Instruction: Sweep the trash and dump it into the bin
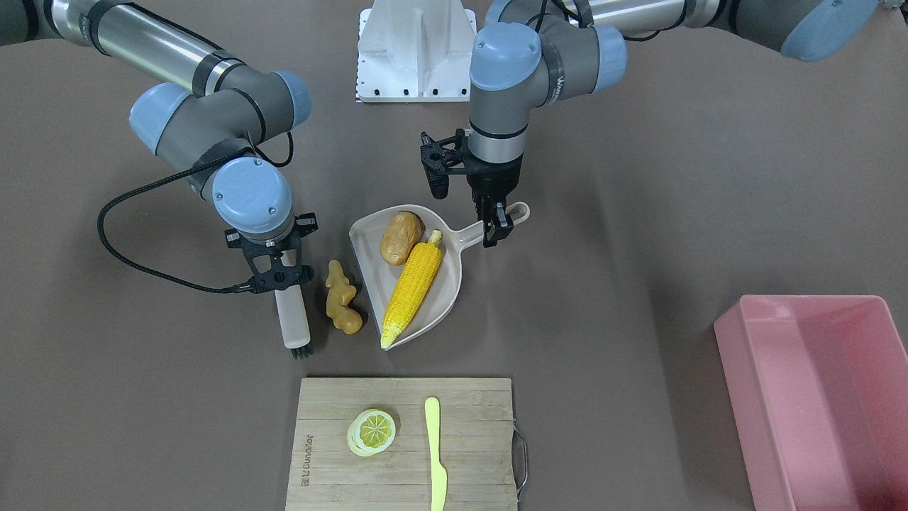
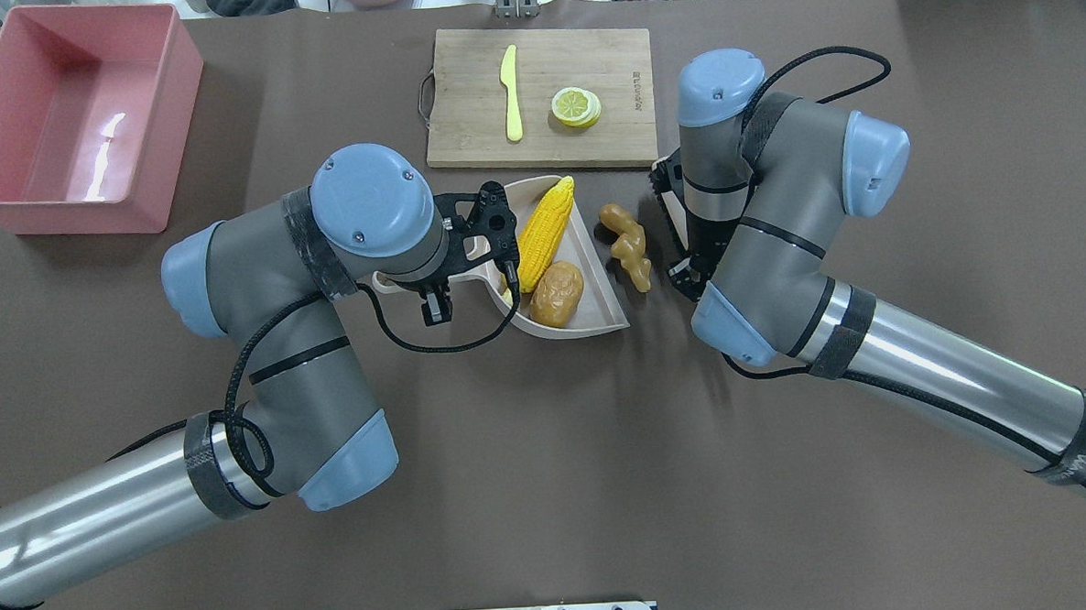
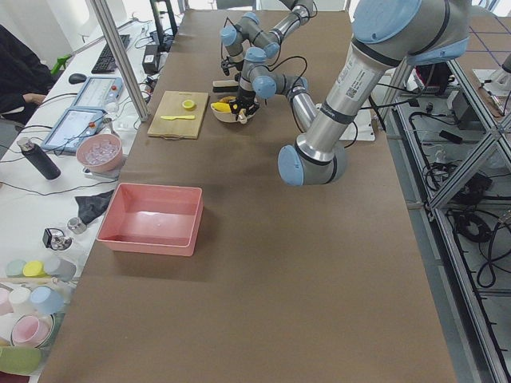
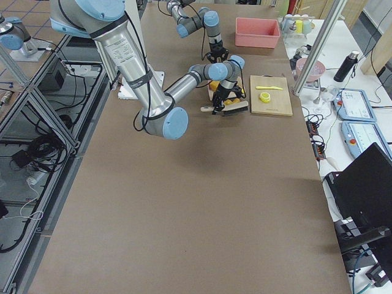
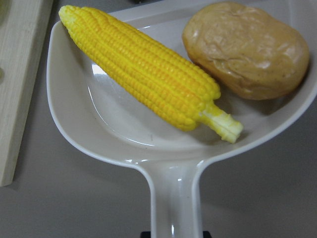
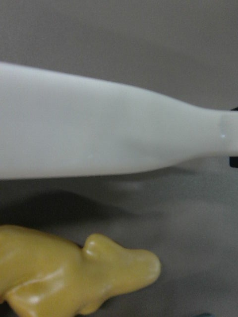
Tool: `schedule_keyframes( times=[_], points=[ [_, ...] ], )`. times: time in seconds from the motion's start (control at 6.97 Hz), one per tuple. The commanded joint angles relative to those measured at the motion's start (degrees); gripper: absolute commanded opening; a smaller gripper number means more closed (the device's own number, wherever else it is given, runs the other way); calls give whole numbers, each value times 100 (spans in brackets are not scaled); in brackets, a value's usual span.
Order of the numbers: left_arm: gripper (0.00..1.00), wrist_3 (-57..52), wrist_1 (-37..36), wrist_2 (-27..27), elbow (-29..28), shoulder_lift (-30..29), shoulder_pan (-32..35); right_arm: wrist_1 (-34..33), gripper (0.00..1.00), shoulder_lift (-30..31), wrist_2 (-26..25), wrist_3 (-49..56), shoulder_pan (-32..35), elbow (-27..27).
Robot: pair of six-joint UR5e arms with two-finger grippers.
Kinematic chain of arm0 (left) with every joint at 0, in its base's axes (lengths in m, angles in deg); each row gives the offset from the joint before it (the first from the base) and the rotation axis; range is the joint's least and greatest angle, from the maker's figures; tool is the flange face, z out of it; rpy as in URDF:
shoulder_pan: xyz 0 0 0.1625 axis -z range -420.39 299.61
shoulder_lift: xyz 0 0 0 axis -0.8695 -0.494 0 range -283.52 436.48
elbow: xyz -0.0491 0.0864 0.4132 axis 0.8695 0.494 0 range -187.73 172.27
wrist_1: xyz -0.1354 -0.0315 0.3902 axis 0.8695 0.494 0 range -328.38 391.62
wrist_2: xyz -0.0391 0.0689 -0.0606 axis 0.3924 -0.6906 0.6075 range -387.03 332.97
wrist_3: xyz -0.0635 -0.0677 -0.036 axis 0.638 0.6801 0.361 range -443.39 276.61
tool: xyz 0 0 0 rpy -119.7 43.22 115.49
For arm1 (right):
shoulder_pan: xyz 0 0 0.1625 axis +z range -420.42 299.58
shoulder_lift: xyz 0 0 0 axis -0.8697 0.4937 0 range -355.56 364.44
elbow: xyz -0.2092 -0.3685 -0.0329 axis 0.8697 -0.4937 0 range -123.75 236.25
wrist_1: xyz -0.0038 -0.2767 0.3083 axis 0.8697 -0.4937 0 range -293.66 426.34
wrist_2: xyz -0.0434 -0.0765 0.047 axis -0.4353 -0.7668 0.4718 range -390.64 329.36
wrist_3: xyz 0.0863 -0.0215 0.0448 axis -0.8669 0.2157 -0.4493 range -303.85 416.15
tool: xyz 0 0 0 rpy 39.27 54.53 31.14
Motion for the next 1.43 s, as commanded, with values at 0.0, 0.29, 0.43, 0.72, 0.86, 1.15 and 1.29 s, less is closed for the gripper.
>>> schedule_keyframes(
  times=[0.0,0.29,0.43,0.72,0.86,1.15,1.29],
  points=[
    [0,4,-3,-364,-200,-91,-288,41,0,42,4,-4,-30,-9],
    [0,39,-3,-429,-386,-285,-377,50,0,34,13,-4,-48,-18],
    [0,30,-3,-429,-386,-303,-386,41,0,-10,22,-12,-57,8],
    [0,30,-11,-429,-360,-303,-378,32,0,-185,30,-12,-205,-18],
    [0,30,-11,-429,-342,-295,-378,41,0,-273,4,-91,-371,-70],
    [0,22,-11,-437,-333,-286,-378,678,0,-336,4,-475,-566,-306],
    [0,13,-11,-437,-351,-286,-369,709,0,-344,30,-496,-584,-299]
  ],
)
